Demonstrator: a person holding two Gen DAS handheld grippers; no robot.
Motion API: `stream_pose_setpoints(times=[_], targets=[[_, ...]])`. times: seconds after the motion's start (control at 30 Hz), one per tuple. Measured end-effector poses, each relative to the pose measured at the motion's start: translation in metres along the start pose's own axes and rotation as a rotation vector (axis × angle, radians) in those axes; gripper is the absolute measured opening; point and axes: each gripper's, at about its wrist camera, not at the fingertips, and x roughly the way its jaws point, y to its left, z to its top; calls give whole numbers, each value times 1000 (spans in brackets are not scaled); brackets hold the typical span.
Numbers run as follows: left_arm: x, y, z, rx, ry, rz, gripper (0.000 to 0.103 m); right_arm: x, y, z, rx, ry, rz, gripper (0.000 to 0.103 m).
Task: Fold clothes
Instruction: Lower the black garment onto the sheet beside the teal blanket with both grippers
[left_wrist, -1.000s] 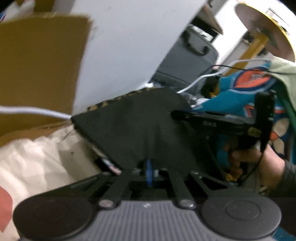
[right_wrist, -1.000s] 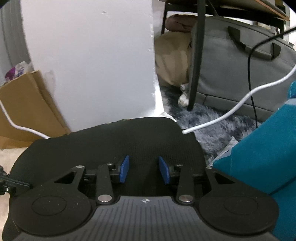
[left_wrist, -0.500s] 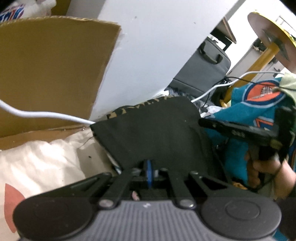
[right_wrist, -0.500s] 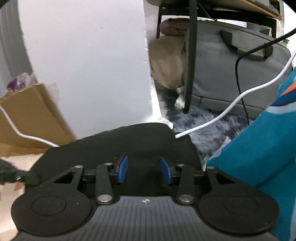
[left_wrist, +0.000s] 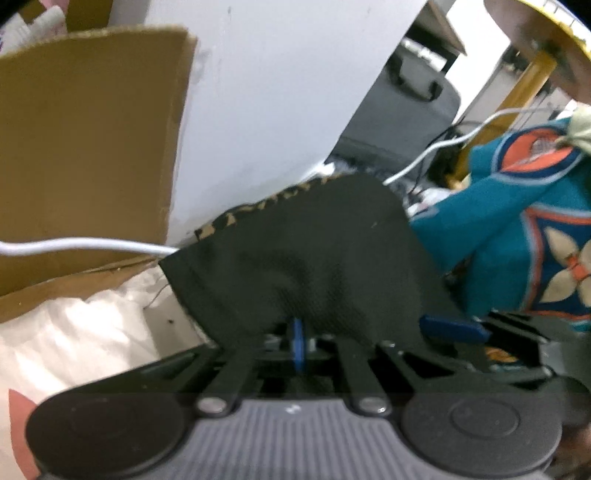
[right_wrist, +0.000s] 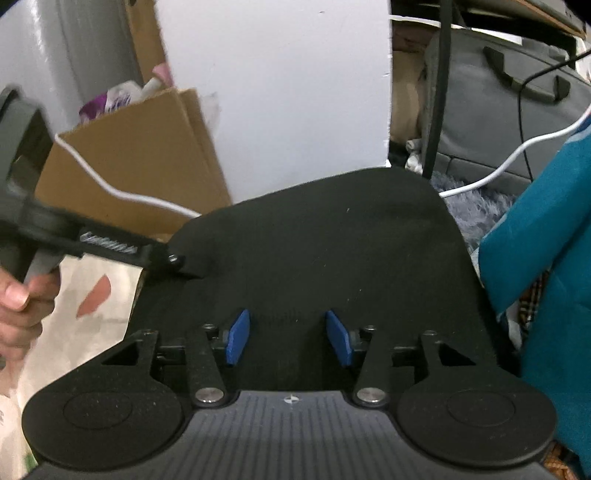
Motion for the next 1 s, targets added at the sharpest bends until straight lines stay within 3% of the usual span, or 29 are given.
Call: stream_pose_setpoints(times=[0.1,0.23,0.3,0.37,0.43,0.53,0.8,1.0], targets=[[5,-2,2,25,6,20,3,9,5,-4,12,-1,-27,61],[7,1,2,42,15,25,3,20,5,-8,22,-7,-72,79],[2,-1,5,39,20,24,3,19,3,-6,32,-3,-75,80],[-8,-4,7,35,5,19,2,11,2,-3,45,-8,-76,76],[-18,-9,5,39,-11,-1,3,1,3,-3,53,-21,-60,63],[-33,-16,2,46,-35,-32,4,-13,7,-8,50,-28,-44,54],[-44,-36,-24,54,-26,-117,5,-41,22,-20,8,-15,-9,48],[-18,-42,-40,93,39,-74,5,-31,28,-37,4,37,-3,45]])
